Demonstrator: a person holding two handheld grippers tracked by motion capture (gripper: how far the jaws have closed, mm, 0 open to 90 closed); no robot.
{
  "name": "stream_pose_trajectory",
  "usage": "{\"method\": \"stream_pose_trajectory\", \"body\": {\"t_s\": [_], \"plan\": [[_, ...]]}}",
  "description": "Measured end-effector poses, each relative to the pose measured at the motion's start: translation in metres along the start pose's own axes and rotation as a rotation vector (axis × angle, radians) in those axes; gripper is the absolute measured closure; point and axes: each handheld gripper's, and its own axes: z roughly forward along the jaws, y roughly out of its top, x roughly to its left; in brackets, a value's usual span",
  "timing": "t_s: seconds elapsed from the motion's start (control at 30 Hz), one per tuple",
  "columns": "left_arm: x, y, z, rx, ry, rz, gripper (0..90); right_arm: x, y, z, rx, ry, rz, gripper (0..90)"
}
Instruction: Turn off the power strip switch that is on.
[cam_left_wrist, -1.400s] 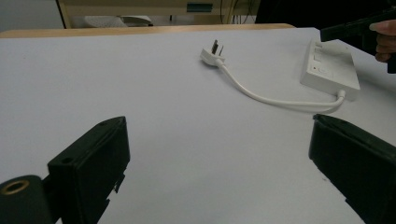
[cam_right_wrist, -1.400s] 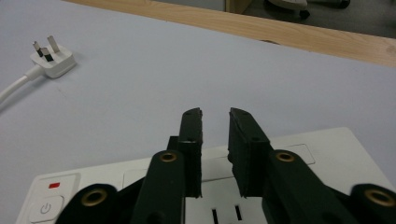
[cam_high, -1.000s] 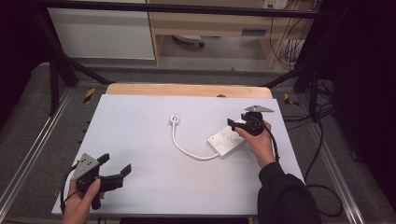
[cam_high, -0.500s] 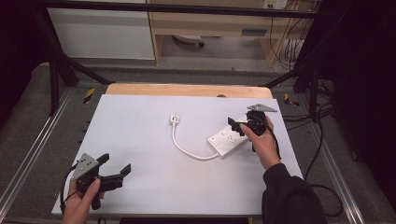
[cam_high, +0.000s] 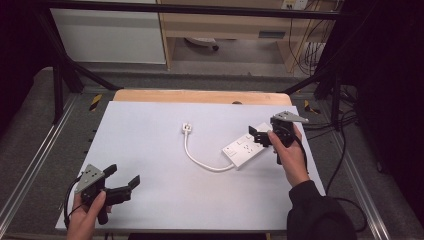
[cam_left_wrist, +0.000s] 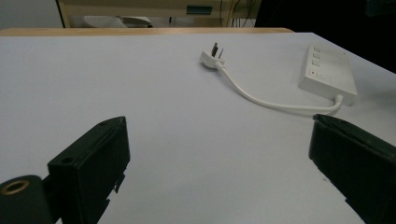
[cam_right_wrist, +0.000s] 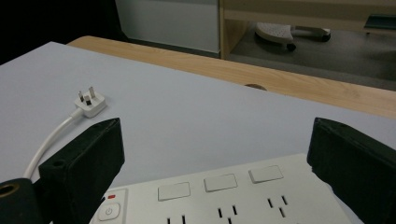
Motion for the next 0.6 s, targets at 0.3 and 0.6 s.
{"method": "stream_pose_trajectory", "body": {"t_s": [0.3, 0.6], "plan": [[0.001, 0.000, -0.001, 0.000, 0.004, -0.014, 5.2, -0.004, -0.006, -0.030, -0.036, 0.019, -0.012, 5.2], [0.001, -0.001, -0.001, -0.003, 0.008, 0.009, 5.2, -0.009, -0.018, -0.057, -0.073, 0.009, -0.039, 3.1]]}}
